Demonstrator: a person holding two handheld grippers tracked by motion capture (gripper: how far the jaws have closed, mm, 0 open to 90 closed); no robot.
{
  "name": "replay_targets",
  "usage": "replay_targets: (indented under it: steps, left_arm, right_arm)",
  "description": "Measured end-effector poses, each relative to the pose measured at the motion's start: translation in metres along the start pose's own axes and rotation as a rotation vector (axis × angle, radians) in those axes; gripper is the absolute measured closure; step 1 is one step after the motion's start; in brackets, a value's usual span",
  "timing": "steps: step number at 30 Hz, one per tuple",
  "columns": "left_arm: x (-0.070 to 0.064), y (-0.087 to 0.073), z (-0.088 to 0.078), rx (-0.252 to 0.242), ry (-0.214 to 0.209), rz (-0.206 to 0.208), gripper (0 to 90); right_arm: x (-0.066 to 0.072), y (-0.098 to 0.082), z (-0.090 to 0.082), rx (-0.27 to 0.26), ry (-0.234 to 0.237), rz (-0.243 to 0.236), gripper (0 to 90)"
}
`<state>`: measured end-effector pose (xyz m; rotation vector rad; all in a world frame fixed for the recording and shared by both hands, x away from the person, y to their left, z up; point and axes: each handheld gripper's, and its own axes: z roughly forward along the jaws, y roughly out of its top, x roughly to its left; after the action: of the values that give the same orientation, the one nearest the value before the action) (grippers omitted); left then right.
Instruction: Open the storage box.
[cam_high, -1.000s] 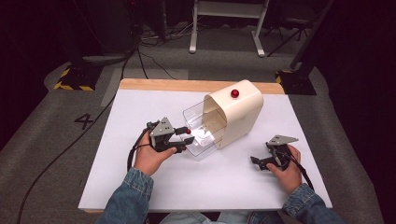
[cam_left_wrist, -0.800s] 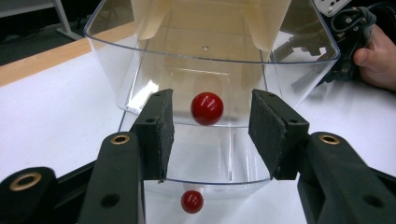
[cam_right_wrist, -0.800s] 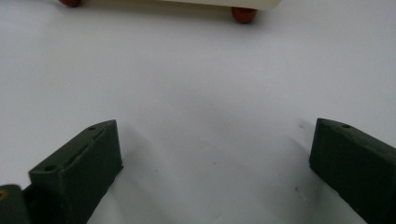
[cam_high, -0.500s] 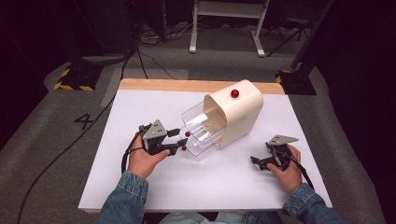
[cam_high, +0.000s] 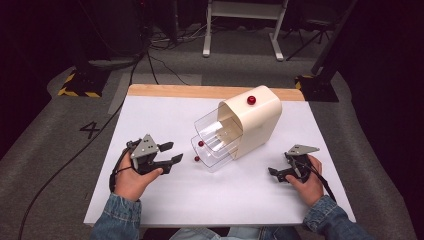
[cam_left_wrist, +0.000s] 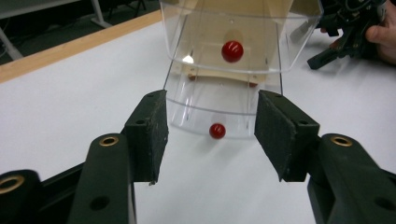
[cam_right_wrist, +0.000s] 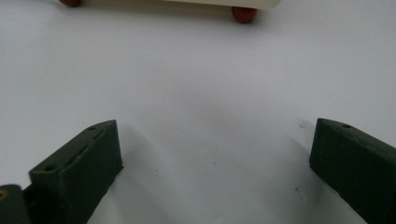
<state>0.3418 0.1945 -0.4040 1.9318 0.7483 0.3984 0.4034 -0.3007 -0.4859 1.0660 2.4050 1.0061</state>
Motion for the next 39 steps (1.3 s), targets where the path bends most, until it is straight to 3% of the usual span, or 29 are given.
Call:
replay_targets:
  steps: [4,14,17,19,22,26,30,35,36,39]
  left_arm:
    - [0.003,-0.006,-0.008,0.055,0.023,0.011,42.6]
    - [0.015,-0.034,-0.015,0.139,0.047,-0.047,39.5]
    - [0.022,-0.049,-0.015,0.183,0.047,-0.08,38.3]
    - [0.026,-0.057,-0.014,0.215,0.055,-0.066,35.8]
    - [0.031,-0.071,-0.012,0.263,0.063,-0.081,35.0]
    - [0.033,-0.081,-0.012,0.29,0.078,-0.092,34.3]
    - [0.035,-0.09,-0.01,0.314,0.098,-0.088,28.2]
    - [0.032,-0.09,-0.008,0.334,0.091,-0.063,20.8]
    - [0.031,-0.09,-0.007,0.34,0.099,-0.043,20.8]
    - [0.03,-0.09,-0.007,0.339,0.106,-0.038,20.4]
  right_arm:
    - [0.0,0.0,0.0,0.0,0.0,-0.001,2.1]
    - [0.0,0.0,0.0,0.0,-0.001,0.0,2.1]
    - [0.0,0.0,0.0,0.0,0.0,0.0,2.2]
    - [0.0,0.0,0.0,0.0,0.0,0.0,2.1]
    - [0.0,0.0,0.0,0.0,0.0,0.0,2.2]
    - [0.0,0.0,0.0,0.0,0.0,0.0,2.2]
    - [0.0,0.0,0.0,0.0,0.0,0.0,2.2]
    - [0.0,0.0,0.0,-0.001,0.001,0.0,2.2]
    - [0.0,0.0,0.0,-0.001,0.001,0.0,2.2]
    - [0.0,0.0,0.0,0.0,0.0,0.0,2.2]
